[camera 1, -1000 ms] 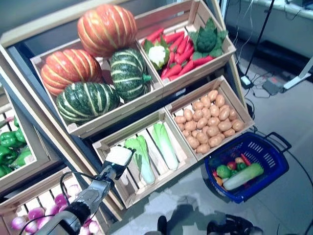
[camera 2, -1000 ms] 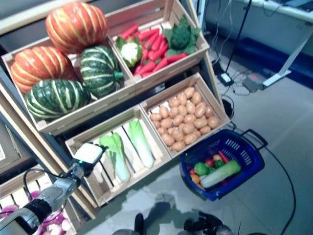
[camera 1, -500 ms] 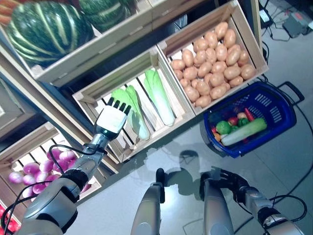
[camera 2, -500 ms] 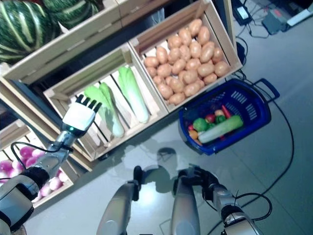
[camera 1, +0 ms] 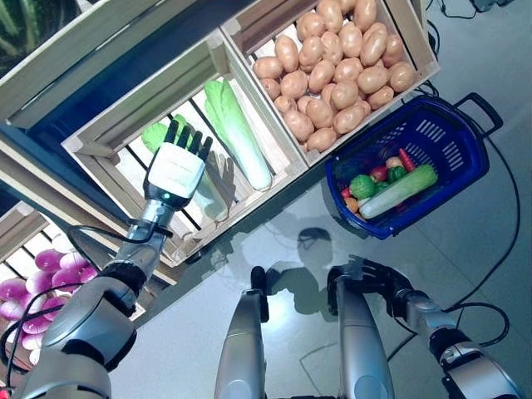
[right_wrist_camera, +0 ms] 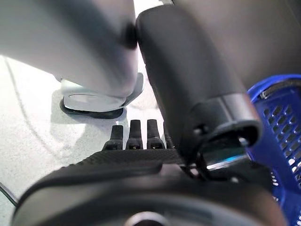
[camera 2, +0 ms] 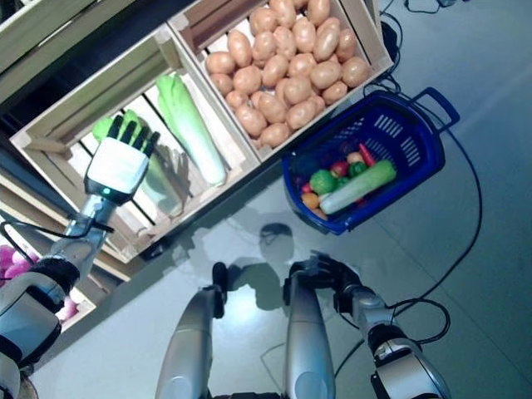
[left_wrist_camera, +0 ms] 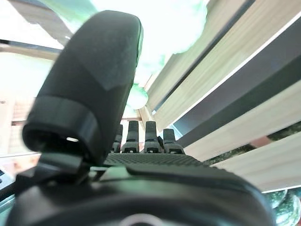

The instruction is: Put vegetables into the basket

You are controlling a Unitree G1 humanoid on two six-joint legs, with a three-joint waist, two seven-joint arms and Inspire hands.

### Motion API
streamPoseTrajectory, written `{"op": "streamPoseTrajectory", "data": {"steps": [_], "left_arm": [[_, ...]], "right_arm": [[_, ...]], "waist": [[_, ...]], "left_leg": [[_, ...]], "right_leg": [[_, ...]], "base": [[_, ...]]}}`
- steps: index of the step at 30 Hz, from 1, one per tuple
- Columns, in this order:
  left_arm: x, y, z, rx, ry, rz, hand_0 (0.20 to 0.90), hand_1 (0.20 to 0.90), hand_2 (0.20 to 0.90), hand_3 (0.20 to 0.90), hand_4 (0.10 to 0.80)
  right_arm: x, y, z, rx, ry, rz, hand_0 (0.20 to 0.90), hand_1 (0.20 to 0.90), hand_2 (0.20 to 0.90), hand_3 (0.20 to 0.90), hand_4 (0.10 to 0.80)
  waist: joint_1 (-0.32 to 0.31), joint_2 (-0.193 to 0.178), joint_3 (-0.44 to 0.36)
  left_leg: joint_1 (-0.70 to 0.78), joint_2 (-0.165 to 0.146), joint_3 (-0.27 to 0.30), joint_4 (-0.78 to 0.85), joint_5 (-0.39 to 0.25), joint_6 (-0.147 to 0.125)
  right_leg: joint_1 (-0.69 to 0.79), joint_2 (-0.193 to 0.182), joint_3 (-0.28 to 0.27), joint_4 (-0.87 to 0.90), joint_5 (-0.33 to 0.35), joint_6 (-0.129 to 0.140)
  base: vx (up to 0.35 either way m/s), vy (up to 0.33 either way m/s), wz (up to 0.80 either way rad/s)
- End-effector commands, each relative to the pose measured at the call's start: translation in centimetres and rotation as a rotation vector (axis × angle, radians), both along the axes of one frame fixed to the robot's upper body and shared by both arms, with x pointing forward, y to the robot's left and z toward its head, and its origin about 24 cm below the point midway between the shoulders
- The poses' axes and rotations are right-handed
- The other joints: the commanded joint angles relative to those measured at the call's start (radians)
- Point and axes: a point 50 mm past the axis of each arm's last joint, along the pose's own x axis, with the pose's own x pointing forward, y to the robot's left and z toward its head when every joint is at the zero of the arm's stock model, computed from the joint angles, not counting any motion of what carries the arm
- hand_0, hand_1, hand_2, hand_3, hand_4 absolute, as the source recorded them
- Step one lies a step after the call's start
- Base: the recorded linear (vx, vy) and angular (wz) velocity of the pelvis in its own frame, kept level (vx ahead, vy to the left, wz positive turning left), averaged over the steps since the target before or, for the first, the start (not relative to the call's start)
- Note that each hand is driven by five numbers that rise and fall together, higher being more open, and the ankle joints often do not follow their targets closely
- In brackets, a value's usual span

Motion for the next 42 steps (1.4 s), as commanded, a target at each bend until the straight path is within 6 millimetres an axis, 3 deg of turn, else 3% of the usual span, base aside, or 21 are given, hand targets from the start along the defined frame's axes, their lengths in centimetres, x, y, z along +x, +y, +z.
{"op": "streamPoseTrajectory", "data": {"steps": [1,6,13,24,31,42], "left_arm": [[0.1,2.9,6.5,0.013,-0.258,0.132,0.9,0.9,0.9,0.9,0.8],[0.3,3.7,7.3,0.038,-0.232,0.225,0.9,0.9,0.9,0.9,0.8],[0.1,4.4,6.8,0.081,-0.174,0.31,0.9,0.9,0.9,0.9,0.8],[-0.7,6.3,7.3,0.008,-0.218,0.376,0.9,0.9,0.9,0.9,0.8],[-1.4,6.6,6.2,-0.02,-0.257,0.319,0.9,0.9,0.9,0.9,0.8],[-1.0,4.5,7.2,-0.046,-0.351,0.124,0.9,0.9,0.9,0.9,0.8]], "right_arm": [[-1.7,-2.1,-0.7,-0.035,0.039,-0.036,0.9,0.9,0.9,0.9,0.8],[-1.3,-1.5,-0.5,-0.009,0.011,-0.044,0.9,0.9,0.9,0.9,0.8],[-0.6,-1.5,0.3,-0.005,-0.018,-0.046,0.9,0.9,0.9,0.9,0.8],[0.9,-0.8,2.1,0.05,-0.13,-0.074,0.9,0.9,0.9,0.9,0.8],[1.0,-0.9,2.3,0.05,-0.142,-0.083,0.9,0.9,0.9,0.9,0.8],[1.8,-1.0,3.7,0.051,-0.209,-0.061,0.9,0.9,0.9,0.9,0.8]], "waist": [[-0.018,-0.006,-0.022],[-0.016,-0.02,-0.015],[-0.014,-0.016,-0.006],[0.001,-0.031,0.009],[0.011,-0.031,0.009],[0.022,-0.036,0.009]], "left_leg": [[-0.032,-0.044,0.08,0.08,-0.056,0.096],[-0.045,-0.044,0.078,0.089,-0.067,0.103],[-0.042,-0.046,0.079,0.084,-0.069,0.104],[-0.089,-0.051,0.065,0.099,-0.071,0.115],[-0.103,-0.055,0.057,0.093,-0.064,0.115],[-0.177,-0.049,0.048,0.117,-0.057,0.118]], "right_leg": [[0.072,0.011,0.007,-0.108,0.081,-0.047],[0.059,0.019,0.002,-0.11,0.088,-0.041],[0.058,0.015,-0.001,-0.114,0.089,-0.039],[0.011,0.025,-0.014,-0.104,0.1,-0.039],[-0.003,0.025,-0.02,-0.105,0.102,-0.04],[-0.075,0.024,-0.035,-0.073,0.1,-0.048]], "base": [[-0.028,-0.004,-0.05],[-0.013,-0.007,-0.01],[-0.002,0.011,0.01],[-0.017,-0.011,0.02],[-0.005,-0.001,0.02],[-0.02,0.02,0.04]]}}
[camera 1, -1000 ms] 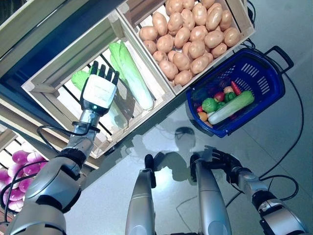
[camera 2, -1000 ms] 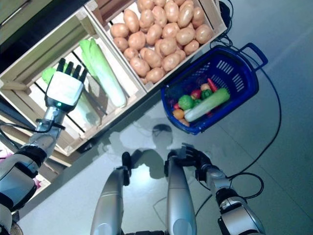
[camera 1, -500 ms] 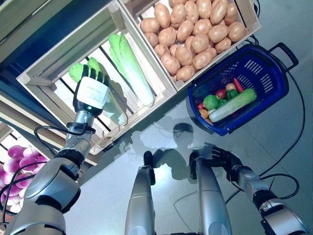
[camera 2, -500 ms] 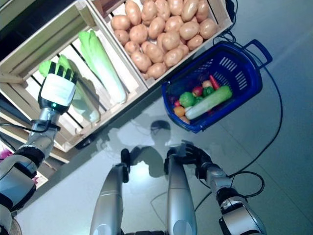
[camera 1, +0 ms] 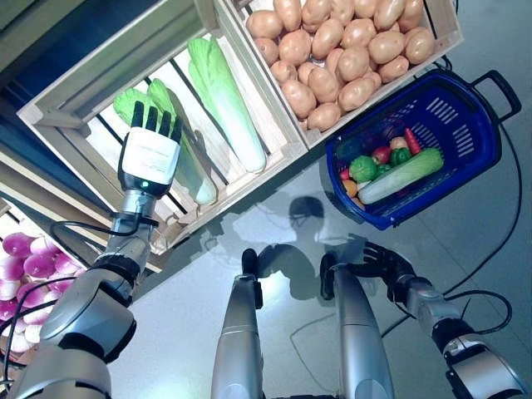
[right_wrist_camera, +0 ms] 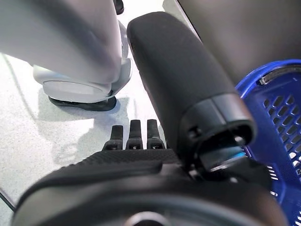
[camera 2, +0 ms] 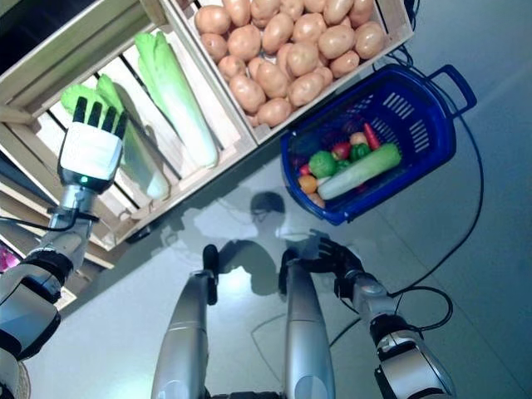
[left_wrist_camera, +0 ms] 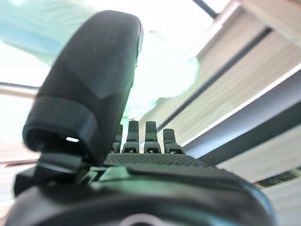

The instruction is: Put vegetables into the basket

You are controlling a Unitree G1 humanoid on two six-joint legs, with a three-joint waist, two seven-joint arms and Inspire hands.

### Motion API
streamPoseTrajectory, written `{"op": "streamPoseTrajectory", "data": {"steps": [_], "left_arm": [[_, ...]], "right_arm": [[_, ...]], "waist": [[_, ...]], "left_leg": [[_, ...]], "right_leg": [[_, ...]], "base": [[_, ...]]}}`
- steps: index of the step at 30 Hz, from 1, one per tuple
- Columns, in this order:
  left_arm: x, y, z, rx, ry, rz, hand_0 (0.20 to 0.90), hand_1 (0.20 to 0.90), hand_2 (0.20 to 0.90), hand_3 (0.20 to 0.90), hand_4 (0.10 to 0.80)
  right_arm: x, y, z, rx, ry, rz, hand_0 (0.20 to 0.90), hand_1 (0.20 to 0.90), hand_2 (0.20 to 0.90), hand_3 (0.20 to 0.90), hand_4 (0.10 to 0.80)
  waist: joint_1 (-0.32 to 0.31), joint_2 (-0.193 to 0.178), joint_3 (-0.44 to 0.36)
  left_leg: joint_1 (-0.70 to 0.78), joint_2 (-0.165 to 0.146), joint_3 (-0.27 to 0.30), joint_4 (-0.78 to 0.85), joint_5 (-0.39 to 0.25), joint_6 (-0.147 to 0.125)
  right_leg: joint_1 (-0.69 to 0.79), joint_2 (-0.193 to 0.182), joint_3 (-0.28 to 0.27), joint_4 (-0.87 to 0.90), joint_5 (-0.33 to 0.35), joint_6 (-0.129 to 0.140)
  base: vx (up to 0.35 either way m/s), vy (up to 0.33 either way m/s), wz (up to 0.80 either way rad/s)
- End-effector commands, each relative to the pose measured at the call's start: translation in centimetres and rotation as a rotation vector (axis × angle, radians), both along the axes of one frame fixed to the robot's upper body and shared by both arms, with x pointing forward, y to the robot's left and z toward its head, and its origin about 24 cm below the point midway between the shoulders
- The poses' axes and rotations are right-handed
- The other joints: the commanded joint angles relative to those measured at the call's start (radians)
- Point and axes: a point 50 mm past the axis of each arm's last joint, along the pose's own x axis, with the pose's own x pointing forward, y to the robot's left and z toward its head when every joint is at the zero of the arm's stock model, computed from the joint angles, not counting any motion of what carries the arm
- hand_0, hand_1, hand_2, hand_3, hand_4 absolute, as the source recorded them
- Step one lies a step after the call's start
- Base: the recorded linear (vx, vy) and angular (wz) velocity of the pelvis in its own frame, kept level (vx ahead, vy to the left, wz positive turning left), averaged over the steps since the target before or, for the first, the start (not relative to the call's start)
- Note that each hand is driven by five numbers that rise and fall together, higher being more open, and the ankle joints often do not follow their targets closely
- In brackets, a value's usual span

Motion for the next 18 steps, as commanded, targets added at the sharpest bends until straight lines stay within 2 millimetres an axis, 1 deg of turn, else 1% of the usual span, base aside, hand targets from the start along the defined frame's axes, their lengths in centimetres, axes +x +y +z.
{"op": "streamPoseTrajectory", "data": {"steps": [1,6,12,13,18], "left_arm": [[-0.8,2.7,5.9,0.002,-0.252,0.041,0.9,0.9,0.9,0.9,0.8],[-0.8,2.7,6.5,0.031,-0.267,0.039,0.9,0.9,0.9,0.9,0.8],[-0.6,2.5,7.6,0.079,-0.281,0.025,0.9,0.9,0.9,0.9,0.8],[-0.6,2.5,7.5,0.085,-0.276,0.022,0.9,0.9,0.9,0.9,0.8],[-0.5,2.5,8.2,0.106,-0.274,0.029,0.9,0.9,0.9,0.9,0.8]], "right_arm": [[-0.1,-0.9,1.2,0.013,-0.096,-0.039,0.9,0.9,0.9,0.9,0.8],[-0.1,-1.1,1.7,0.021,-0.12,-0.049,0.9,0.9,0.9,0.9,0.8],[0.2,-1.2,2.4,0.028,-0.149,-0.056,0.9,0.9,0.9,0.9,0.8],[0.1,-1.1,2.4,0.028,-0.147,-0.057,0.9,0.9,0.9,0.9,0.8],[0.4,-1.4,3.0,0.043,-0.173,-0.068,0.9,0.9,0.9,0.9,0.8]], "waist": [[0.008,-0.018,-0.002],[0.012,-0.03,-0.002],[0.009,-0.042,-0.002],[0.01,-0.044,-0.002],[0.005,-0.049,-0.002]], "left_leg": [[-0.017,-0.059,0.093,0.054,-0.047,0.128],[-0.051,-0.062,0.087,0.064,-0.044,0.135],[-0.096,-0.063,0.08,0.091,-0.044,0.136],[-0.085,-0.063,0.077,0.102,-0.071,0.131],[-0.107,-0.063,0.076,0.109,-0.071,0.128]], "right_leg": [[0.051,0.015,0.013,-0.11,0.113,-0.029],[0.016,0.018,0.006,-0.09,0.116,-0.03],[-0.022,0.019,-0.001,-0.066,0.119,-0.031],[-0.01,0.02,0.002,-0.056,0.096,-0.024],[-0.029,0.023,0.003,-0.051,0.099,-0.023]], "base": [[-0.01,0.027,0.05],[-0.005,0.005,0.01],[0.009,0.003,0.0],[0.059,0.015,0.0],[0.01,0.008,0.0]]}}
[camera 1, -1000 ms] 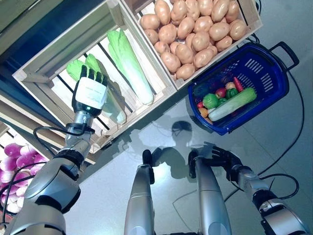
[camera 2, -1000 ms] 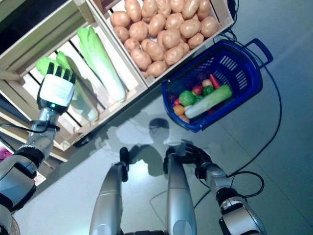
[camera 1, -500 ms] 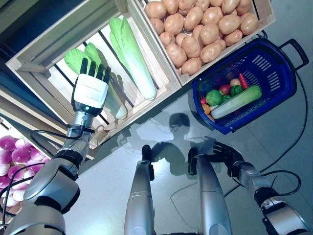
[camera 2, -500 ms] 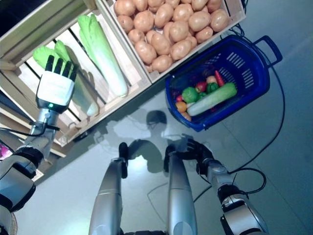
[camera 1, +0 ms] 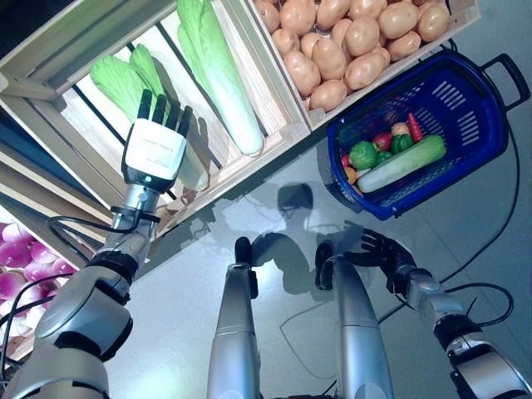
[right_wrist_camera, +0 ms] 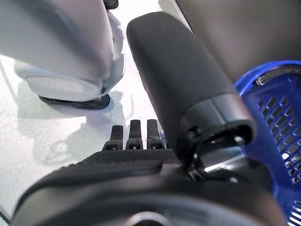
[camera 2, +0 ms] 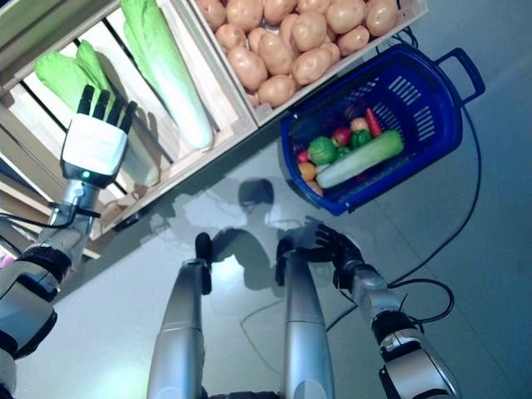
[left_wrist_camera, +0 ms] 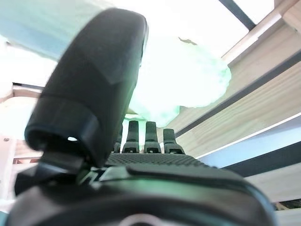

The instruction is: Put vegetables into the basket

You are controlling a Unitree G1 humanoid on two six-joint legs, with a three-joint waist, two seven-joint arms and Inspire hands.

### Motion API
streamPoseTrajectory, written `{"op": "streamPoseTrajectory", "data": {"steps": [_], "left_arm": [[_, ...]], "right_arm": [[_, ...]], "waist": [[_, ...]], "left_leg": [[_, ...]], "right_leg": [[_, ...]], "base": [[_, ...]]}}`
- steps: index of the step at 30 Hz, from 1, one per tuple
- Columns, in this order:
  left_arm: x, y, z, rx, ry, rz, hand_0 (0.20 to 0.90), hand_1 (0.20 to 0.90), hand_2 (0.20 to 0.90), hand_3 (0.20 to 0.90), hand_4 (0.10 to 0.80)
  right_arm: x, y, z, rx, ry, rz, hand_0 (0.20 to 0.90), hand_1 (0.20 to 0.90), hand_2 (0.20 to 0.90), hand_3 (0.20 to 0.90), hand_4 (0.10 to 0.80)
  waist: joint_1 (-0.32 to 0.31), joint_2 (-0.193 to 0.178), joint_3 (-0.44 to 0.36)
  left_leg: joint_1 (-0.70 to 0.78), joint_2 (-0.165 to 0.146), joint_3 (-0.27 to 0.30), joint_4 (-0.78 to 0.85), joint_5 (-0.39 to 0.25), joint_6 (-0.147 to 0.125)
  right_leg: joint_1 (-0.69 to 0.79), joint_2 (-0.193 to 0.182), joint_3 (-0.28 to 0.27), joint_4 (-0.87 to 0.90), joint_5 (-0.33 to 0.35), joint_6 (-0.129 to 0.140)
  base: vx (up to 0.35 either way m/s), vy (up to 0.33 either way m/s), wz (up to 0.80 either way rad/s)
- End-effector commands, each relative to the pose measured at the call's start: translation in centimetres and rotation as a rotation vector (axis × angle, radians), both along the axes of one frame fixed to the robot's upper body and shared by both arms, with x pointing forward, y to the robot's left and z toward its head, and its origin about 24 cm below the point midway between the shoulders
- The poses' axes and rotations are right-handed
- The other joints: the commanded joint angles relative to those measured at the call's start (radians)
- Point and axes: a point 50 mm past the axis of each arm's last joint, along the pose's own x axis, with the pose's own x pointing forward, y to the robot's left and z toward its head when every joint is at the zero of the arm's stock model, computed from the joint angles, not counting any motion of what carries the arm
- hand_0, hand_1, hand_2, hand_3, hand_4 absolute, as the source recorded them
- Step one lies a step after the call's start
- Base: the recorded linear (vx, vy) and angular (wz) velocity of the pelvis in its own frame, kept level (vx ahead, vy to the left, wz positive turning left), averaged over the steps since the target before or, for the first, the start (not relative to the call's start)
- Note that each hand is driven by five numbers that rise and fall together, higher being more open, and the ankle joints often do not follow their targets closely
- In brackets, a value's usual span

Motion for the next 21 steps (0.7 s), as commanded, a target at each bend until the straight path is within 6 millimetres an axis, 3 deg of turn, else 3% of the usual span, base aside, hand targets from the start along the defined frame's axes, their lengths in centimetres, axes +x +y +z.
{"op": "streamPoseTrajectory", "data": {"steps": [1,12,13,14,15,21], "left_arm": [[-0.4,2.4,6.9,0.05,-0.238,0.072,0.9,0.9,0.9,0.9,0.8],[-0.9,3.6,7.6,0.02,-0.273,0.124,0.9,0.9,0.9,0.9,0.8],[-0.8,3.6,7.7,0.021,-0.267,0.135,0.768,0.768,0.768,0.768,0.712],[-0.8,3.6,7.7,0.022,-0.267,0.136,0.347,0.347,0.347,0.347,0.431],[-0.8,3.7,7.8,0.024,-0.268,0.14,0.3,0.3,0.3,0.3,0.4],[-0.6,3.5,8.0,0.036,-0.246,0.146,0.3,0.3,0.3,0.3,0.4]], "right_arm": [[-0.3,-1.6,1.3,0.014,-0.092,-0.07,0.9,0.9,0.9,0.9,0.8],[-0.3,-1.9,2.1,0.039,-0.127,-0.084,0.9,0.9,0.9,0.9,0.8],[-0.3,-1.8,2.1,0.041,-0.129,-0.084,0.9,0.9,0.9,0.9,0.8],[-0.3,-1.8,2.2,0.041,-0.13,-0.084,0.9,0.9,0.9,0.9,0.8],[-0.2,-1.7,2.3,0.044,-0.134,-0.084,0.9,0.9,0.9,0.9,0.8],[0.0,-1.8,2.6,0.047,-0.147,-0.086,0.9,0.9,0.9,0.9,0.8]], "waist": [[0.003,-0.011,-0.001],[0.002,-0.028,-0.001],[0.002,-0.03,-0.001],[0.002,-0.03,-0.001],[0.002,-0.032,-0.001],[0.003,-0.033,-0.001]], "left_leg": [[-0.003,-0.063,0.095,0.03,-0.051,0.128],[-0.05,-0.066,0.091,0.048,-0.049,0.127],[-0.055,-0.066,0.092,0.049,-0.05,0.127],[-0.055,-0.066,0.091,0.049,-0.05,0.127],[-0.061,-0.067,0.091,0.052,-0.051,0.127],[-0.069,-0.069,0.091,0.05,-0.054,0.125]], "right_leg": [[0.056,0.021,0.007,-0.098,0.105,-0.026],[0.018,0.025,0.0,-0.085,0.112,-0.027],[0.015,0.025,0.0,-0.085,0.112,-0.028],[0.015,0.025,-0.001,-0.085,0.112,-0.028],[0.009,0.026,-0.001,-0.082,0.112,-0.028],[0.003,0.027,-0.004,-0.089,0.114,-0.027]], "base": [[-0.008,0.03,0.01],[0.0,0.0,0.0],[0.0,0.0,0.0],[0.0,0.0,0.0],[0.0,0.0,0.0],[0.0,0.0,0.0]]}}
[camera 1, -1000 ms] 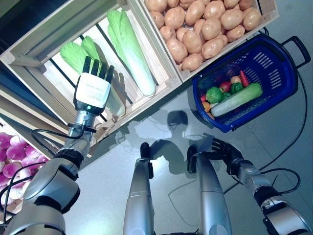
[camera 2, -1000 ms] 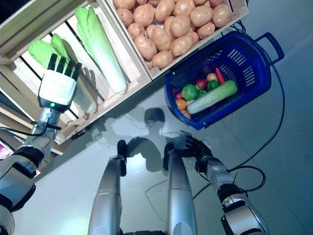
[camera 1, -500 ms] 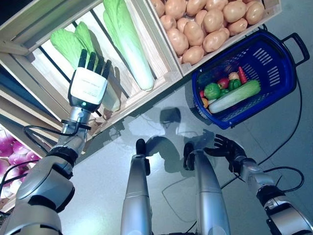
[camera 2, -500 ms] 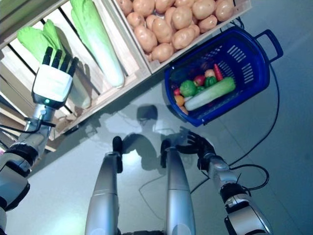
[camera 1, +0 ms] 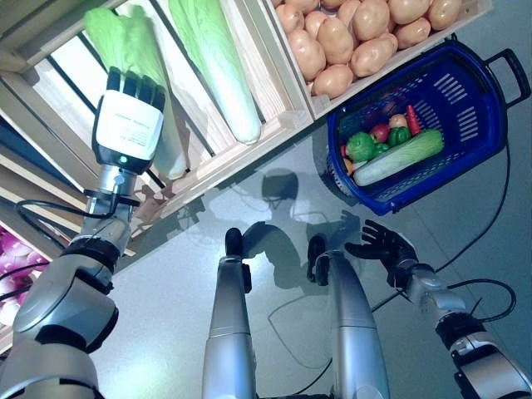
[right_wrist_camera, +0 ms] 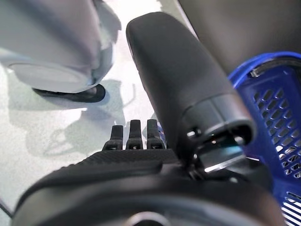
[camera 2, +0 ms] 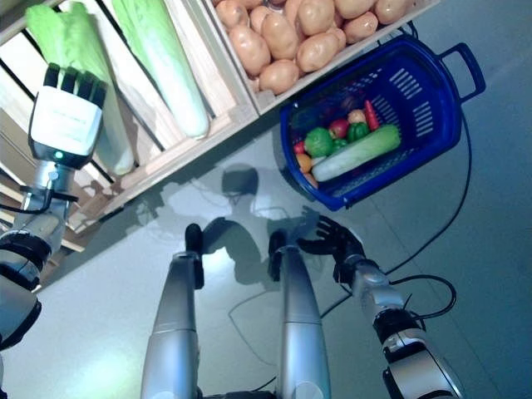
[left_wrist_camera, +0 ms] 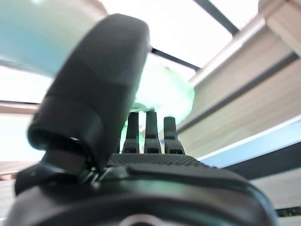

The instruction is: Put vegetables into the basket

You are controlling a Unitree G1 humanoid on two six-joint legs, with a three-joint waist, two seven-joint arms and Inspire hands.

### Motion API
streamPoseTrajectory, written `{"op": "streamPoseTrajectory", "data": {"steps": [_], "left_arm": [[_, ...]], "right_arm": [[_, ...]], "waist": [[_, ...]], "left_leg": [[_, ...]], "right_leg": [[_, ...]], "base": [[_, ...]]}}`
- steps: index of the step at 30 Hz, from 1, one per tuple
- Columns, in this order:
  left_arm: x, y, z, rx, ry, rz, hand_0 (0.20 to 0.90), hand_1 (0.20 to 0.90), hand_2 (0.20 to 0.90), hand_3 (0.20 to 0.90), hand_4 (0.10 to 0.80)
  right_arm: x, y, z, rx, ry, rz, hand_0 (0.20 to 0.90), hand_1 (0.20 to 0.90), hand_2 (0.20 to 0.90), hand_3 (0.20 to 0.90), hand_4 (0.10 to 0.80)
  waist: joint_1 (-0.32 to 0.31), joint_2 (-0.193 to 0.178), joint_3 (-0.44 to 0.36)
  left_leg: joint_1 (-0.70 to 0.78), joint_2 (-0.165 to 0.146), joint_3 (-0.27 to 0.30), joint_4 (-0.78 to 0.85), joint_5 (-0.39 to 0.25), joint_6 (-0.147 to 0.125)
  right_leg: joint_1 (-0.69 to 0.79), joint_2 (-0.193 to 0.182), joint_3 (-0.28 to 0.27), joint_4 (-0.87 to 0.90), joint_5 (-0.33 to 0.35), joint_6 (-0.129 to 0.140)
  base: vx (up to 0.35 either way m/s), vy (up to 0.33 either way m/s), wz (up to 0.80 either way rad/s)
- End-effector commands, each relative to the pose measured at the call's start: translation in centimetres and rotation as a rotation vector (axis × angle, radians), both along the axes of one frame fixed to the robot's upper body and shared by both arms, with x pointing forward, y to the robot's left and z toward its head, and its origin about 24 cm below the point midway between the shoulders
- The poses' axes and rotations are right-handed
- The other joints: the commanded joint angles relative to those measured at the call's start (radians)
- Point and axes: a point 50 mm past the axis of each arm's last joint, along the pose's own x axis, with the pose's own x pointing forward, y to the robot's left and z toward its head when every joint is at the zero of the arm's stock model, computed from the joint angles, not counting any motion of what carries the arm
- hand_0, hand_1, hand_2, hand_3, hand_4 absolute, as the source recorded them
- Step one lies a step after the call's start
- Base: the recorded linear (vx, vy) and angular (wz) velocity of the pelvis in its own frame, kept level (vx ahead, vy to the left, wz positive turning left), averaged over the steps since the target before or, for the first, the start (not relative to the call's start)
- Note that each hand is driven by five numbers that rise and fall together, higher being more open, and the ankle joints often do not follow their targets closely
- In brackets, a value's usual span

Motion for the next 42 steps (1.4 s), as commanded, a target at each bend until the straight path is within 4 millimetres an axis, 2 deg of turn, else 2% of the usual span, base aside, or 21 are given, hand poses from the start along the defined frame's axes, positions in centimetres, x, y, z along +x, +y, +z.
{"op": "streamPoseTrajectory", "data": {"steps": [1,12,19,20,29,35,42], "left_arm": [[-0.5,2.2,4.2,-0.01,-0.116,0.106,0.3,0.3,0.3,0.3,0.4],[-0.5,2.1,4.4,-0.029,-0.137,0.097,0.3,0.3,0.3,0.3,0.4],[-0.8,1.8,4.8,-0.092,-0.248,0.016,0.3,0.3,0.3,0.3,0.4],[-0.9,1.7,5.3,-0.091,-0.269,-0.002,0.3,0.3,0.3,0.3,0.4],[-1.5,-0.3,6.8,-0.031,-0.412,-0.185,0.3,0.3,0.3,0.3,0.4],[-2.2,-1.2,8.3,0.018,-0.462,-0.237,0.3,0.3,0.3,0.3,0.4],[-3.0,-2.0,10.0,-0.055,-0.543,-0.311,0.3,0.3,0.3,0.3,0.4]], "right_arm": [[-0.5,-2.0,1.3,-0.006,-0.088,-0.073,0.9,0.9,0.9,0.9,0.8],[-0.2,-2.3,1.6,0.001,-0.102,-0.079,0.9,0.9,0.9,0.9,0.8],[-0.3,-1.7,1.3,0.019,-0.105,-0.073,0.9,0.9,0.9,0.9,0.8],[-0.3,-1.7,1.4,0.022,-0.11,-0.073,0.9,0.9,0.9,0.9,0.8],[-1.3,-1.2,0.2,0.05,-0.109,-0.085,0.9,0.9,0.9,0.9,0.8],[-1.9,-1.4,-0.3,0.05,-0.099,-0.099,0.9,0.9,0.9,0.9,0.8],[-2.4,-1.6,-0.9,0.072,-0.093,-0.107,0.9,0.9,0.9,0.9,0.8]], "waist": [[0.0,-0.005,-0.001],[0.0,-0.006,-0.001],[0.002,-0.007,-0.001],[0.001,-0.007,-0.001],[0.012,0.001,-0.001],[0.018,0.015,-0.001],[0.035,0.022,-0.001]], "left_leg": [[0.015,-0.068,0.104,0.013,-0.051,0.125],[0.036,-0.067,0.113,-0.01,-0.05,0.123],[0.068,-0.066,0.119,-0.03,-0.051,0.122],[0.057,-0.066,0.123,-0.044,-0.023,0.127],[0.124,-0.076,0.121,-0.089,-0.024,0.128],[0.154,-0.081,0.125,-0.112,-0.023,0.132],[0.191,-0.092,0.123,-0.145,-0.02,0.138]], "right_leg": [[0.072,0.027,0.001,-0.107,0.113,-0.029],[0.092,0.031,-0.004,-0.134,0.117,-0.027],[0.121,0.035,-0.004,-0.159,0.119,-0.026],[0.109,0.035,-0.008,-0.172,0.143,-0.032],[0.175,0.039,-0.008,-0.238,0.153,-0.029],[0.206,0.032,-0.012,-0.268,0.156,-0.029],[0.24,0.022,-0.032,-0.289,0.156,-0.026]], "base": [[0.0,0.0,0.0],[0.0,0.0,0.0],[-0.006,-0.003,0.0],[-0.044,-0.026,0.01],[0.025,-0.042,0.02],[0.025,-0.015,0.02],[0.03,-0.03,0.02]]}}
